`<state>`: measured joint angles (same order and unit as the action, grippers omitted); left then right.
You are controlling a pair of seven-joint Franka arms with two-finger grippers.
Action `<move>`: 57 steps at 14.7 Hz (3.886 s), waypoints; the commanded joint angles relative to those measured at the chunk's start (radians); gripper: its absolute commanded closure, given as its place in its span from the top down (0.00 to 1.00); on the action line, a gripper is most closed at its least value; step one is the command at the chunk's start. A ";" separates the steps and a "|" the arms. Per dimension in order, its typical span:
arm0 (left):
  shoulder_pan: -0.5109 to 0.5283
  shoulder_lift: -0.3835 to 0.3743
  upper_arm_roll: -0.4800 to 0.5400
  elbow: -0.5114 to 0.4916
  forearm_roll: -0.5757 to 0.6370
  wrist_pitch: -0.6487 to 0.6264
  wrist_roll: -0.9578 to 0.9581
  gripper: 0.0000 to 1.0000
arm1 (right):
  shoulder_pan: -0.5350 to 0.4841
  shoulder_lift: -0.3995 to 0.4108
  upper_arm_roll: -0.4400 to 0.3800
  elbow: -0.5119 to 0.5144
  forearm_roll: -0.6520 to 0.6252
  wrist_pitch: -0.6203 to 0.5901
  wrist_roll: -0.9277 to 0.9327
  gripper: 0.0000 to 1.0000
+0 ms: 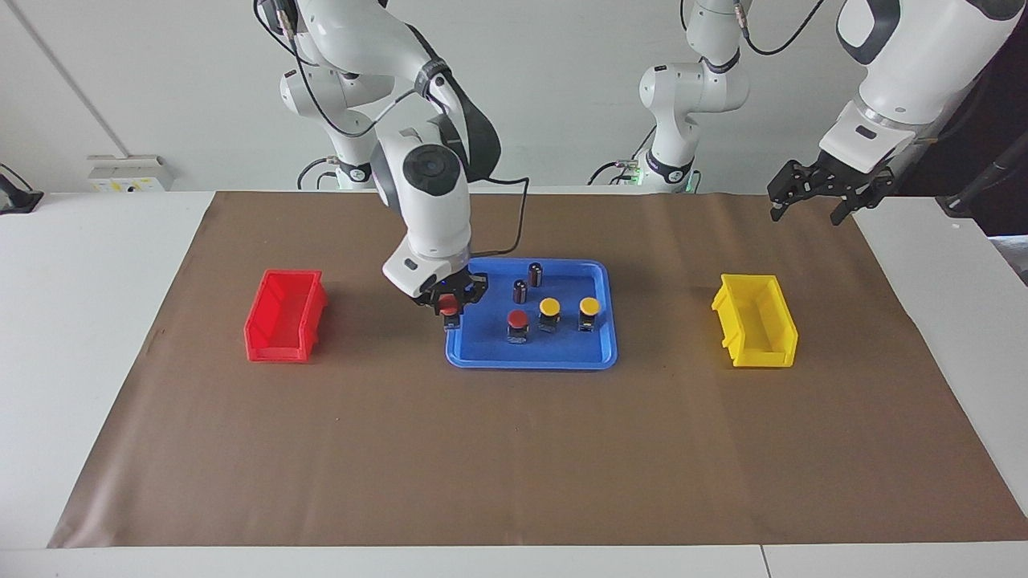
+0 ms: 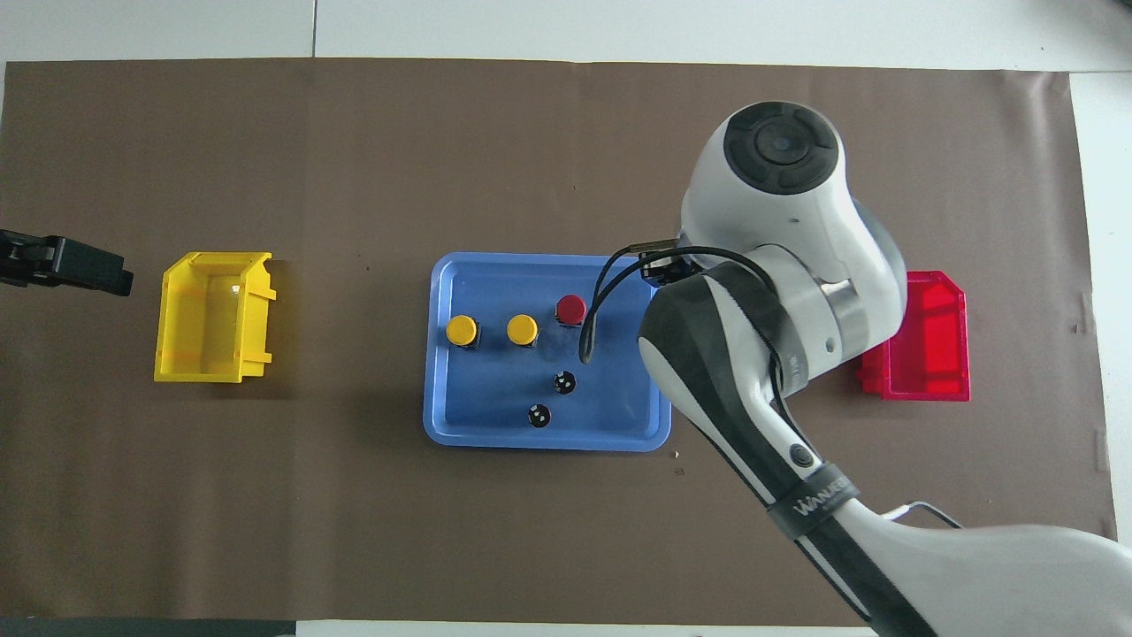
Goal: Sort red and yellow buttons by color
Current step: 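Carry the red button to the red bin and open the right gripper, then reach the left gripper to the nearest yellow button and grasp it, then carry the yellow button into the yellow bin and open the left gripper, then reach the right gripper to the remaining red button and grasp it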
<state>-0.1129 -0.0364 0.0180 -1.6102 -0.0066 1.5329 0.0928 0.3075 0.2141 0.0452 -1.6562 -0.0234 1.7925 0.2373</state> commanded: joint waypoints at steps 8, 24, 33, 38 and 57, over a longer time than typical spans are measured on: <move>-0.281 -0.100 -0.036 -0.402 -0.013 0.428 -0.466 1.00 | -0.472 -0.361 0.009 -0.614 0.000 0.358 -0.665 0.15; -0.476 0.193 -0.036 -0.468 -0.013 0.773 -0.745 0.24 | -0.484 -0.311 0.009 -0.786 0.008 0.596 -0.615 0.23; -0.357 0.136 -0.020 -0.137 -0.019 0.187 -0.548 0.01 | -0.482 -0.277 0.012 -0.624 0.005 0.405 -0.627 1.00; -0.041 0.060 -0.020 -0.169 -0.018 0.137 -0.126 0.01 | -0.229 -0.176 0.024 -0.251 0.016 0.130 -0.257 1.00; 0.095 -0.005 -0.016 -0.671 -0.009 0.691 -0.041 0.66 | 0.219 0.232 0.041 -0.002 -0.064 0.337 0.424 0.80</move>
<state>-0.0280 -0.0349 0.0111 -2.2631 -0.0115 2.1939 0.0427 0.5307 0.4967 0.0771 -1.5793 -0.0836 2.0988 0.6603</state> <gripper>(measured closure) 0.454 0.181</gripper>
